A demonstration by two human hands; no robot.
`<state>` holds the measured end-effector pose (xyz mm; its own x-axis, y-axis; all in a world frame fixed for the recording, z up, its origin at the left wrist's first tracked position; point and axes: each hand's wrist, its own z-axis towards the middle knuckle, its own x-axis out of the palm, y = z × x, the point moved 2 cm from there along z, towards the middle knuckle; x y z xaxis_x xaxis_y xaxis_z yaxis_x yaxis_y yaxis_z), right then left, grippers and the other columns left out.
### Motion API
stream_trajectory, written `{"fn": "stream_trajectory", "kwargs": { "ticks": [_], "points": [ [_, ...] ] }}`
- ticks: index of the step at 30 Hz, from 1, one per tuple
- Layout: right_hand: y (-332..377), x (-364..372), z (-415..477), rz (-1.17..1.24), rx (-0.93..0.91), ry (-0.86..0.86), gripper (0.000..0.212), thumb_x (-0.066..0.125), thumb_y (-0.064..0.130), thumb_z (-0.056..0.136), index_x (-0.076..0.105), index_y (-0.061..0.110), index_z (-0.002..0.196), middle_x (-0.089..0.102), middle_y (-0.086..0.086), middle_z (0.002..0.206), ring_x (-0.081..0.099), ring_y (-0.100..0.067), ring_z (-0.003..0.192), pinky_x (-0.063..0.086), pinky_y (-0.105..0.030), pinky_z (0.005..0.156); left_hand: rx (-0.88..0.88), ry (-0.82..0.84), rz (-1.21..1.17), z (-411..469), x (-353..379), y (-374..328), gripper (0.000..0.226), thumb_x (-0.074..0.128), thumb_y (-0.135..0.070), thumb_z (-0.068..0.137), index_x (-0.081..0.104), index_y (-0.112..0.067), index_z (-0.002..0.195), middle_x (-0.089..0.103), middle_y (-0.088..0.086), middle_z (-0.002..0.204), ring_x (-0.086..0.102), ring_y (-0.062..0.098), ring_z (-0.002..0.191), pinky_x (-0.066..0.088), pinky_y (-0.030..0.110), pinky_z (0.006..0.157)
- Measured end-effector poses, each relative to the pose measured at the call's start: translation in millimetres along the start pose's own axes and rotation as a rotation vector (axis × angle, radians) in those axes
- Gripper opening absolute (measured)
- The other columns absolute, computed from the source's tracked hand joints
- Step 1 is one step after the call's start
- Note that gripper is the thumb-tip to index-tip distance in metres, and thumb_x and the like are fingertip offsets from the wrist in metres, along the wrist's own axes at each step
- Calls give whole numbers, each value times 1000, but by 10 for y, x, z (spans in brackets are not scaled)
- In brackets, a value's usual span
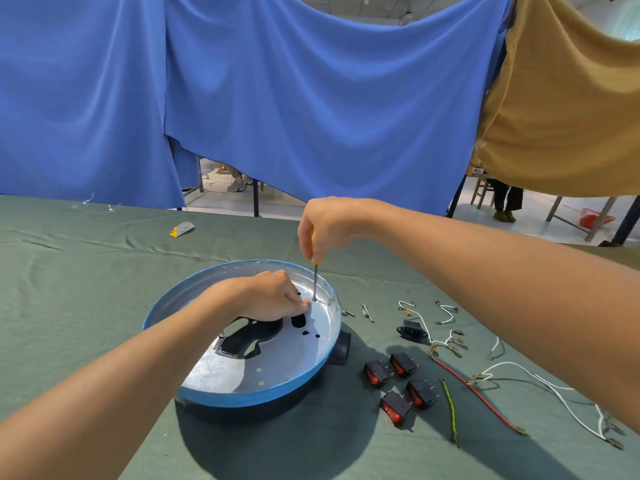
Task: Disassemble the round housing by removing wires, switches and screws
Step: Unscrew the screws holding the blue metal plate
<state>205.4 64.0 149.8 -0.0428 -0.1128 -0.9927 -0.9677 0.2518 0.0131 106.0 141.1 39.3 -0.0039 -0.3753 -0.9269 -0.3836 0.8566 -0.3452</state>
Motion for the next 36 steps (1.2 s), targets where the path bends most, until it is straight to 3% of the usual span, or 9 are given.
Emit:
{"fn": "stream_trajectory", "kwargs": {
  "ticks": [4,8,11,14,19,24,27,31,36],
  "points": [
    [-71,52,35,-168,112,-104,44,50,56,92,52,17,71,53,1,76,49,-18,65,34,-28,55,0,10,-4,1,-4,1,52,45,-48,100,58,-12,65,43,13,79,38,25,74,35,35,72],
    [-117,90,66,-160,120,-158,28,54,29,89,44,14,67,46,-3,70,44,-24,63,30,-27,53,4,12,3,6,-2,9,54,44,-46,100,59,-2,74,38,13,79,35,25,73,31,34,69],
    [-46,81,39,-21,76,-140,10,59,20,80,55,10,80,51,-5,73,45,-26,68,34,-28,55,10,5,5,1,-6,3,51,44,-46,100,51,-7,67,36,14,79,34,25,72,30,34,69],
    [1,62,40,49,66,-57,29,66,24,82,64,5,104,57,-6,84,49,-24,69,37,-26,55,14,3,3,1,-2,3,51,45,-45,100,49,-7,66,36,15,79,34,24,72,30,34,69],
    [-16,61,67,-31,127,-88,50,50,52,92,54,14,59,52,3,56,47,-18,53,33,-25,49,16,-1,-6,6,2,14,48,47,-44,100,58,-13,65,45,12,79,39,25,74,38,38,73],
    [-59,91,51,18,139,-148,17,60,21,82,56,9,72,52,-6,66,43,-24,66,32,-25,51,28,5,-17,14,5,19,50,46,-44,100,61,-6,72,43,13,79,37,25,73,33,35,70],
    [-51,81,31,110,131,-98,30,67,23,81,67,4,103,68,-14,94,50,-24,70,41,-28,59,29,-1,-22,11,8,22,52,46,-43,100,59,-2,72,41,14,79,36,26,74,32,35,70],
    [-122,53,46,-77,237,-139,44,54,54,88,62,18,65,59,5,61,55,-18,64,34,-26,55,17,8,-21,16,12,30,53,46,-43,100,66,2,82,44,13,80,37,25,74,33,34,71],
    [-111,88,46,-34,180,-144,27,68,34,85,55,13,72,53,-2,70,50,-24,67,35,-25,52,24,3,-25,9,7,26,54,46,-43,100,61,3,76,40,13,78,36,24,73,32,34,69]
  ]
}}
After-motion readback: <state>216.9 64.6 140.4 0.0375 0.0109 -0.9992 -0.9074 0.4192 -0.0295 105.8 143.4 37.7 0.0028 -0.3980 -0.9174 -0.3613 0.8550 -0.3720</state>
